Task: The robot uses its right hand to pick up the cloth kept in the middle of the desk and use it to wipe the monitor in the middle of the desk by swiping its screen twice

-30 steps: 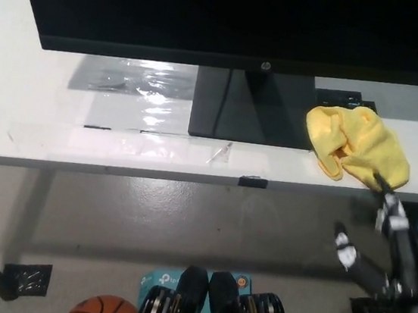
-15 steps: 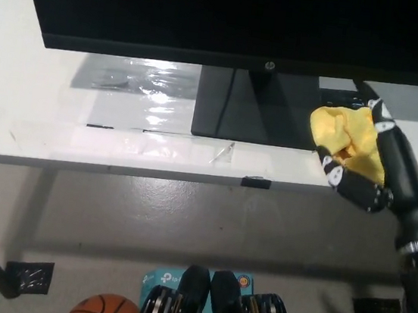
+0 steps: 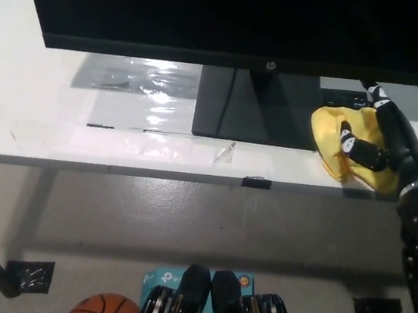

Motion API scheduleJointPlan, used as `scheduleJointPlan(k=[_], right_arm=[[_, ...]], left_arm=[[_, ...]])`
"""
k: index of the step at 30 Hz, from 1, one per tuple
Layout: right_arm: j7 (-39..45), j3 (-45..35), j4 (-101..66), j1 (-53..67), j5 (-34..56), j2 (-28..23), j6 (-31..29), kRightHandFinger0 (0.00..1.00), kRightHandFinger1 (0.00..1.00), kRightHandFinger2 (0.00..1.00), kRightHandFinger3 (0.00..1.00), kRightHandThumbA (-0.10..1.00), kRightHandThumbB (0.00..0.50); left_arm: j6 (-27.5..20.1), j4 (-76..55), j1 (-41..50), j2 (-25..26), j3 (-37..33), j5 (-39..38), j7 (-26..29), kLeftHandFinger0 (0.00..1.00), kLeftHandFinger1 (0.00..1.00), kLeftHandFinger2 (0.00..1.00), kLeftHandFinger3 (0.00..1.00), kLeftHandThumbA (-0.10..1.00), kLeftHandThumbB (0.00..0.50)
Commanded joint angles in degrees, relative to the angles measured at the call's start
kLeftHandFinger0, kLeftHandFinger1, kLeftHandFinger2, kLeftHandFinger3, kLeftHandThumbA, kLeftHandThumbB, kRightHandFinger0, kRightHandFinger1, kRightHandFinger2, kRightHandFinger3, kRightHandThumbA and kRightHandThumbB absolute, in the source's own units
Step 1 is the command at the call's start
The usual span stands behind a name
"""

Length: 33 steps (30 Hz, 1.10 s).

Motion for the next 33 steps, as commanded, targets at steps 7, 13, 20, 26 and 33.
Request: scheduleJointPlan(k=[7,13,20,26,33], right_arm=[[-1.4,0.8,13.4,-6.9,1.0,-2.6,-9.4,1.0,1.0,1.0,1.0,0.4,0.286],[-3.1,1.2,14.2,-5.1,1.0,-0.6,-11.4,1.0,1.0,1.0,1.0,0.39,0.265],[-8.4,0.6,15.7,-3.7,2.3,1.1,-23.4,0.16,0.32,0.4,0.88,-0.01,0.014],[-13.0,1.6,14.1,-2.8,-1.1,1.1,-28.1,0.01,0.21,0.31,0.74,0.0,0.0],[-16.7,1.2,11.9,-0.5,-3.7,1.0,-29.1,0.0,0.15,0.36,0.26,-0.1,0.0]], left_arm=[[-1.8,-1.2,0.7,1.3,1.6,-1.7,-0.9,0.47,0.51,0.63,0.79,-0.04,0.087],[-0.4,-2.0,0.7,1.8,1.9,-0.7,0.1,0.48,0.51,0.64,0.79,0.0,0.1],[-2.4,-0.7,0.3,1.8,2.2,-1.2,-0.8,0.5,0.52,0.65,0.8,0.0,0.096],[-1.1,-1.9,0.9,1.7,2.6,-2.0,-0.9,0.49,0.51,0.64,0.8,0.0,0.091],[-2.1,-2.2,1.7,1.6,1.9,-1.5,-1.5,0.52,0.54,0.67,0.82,0.01,0.088]])
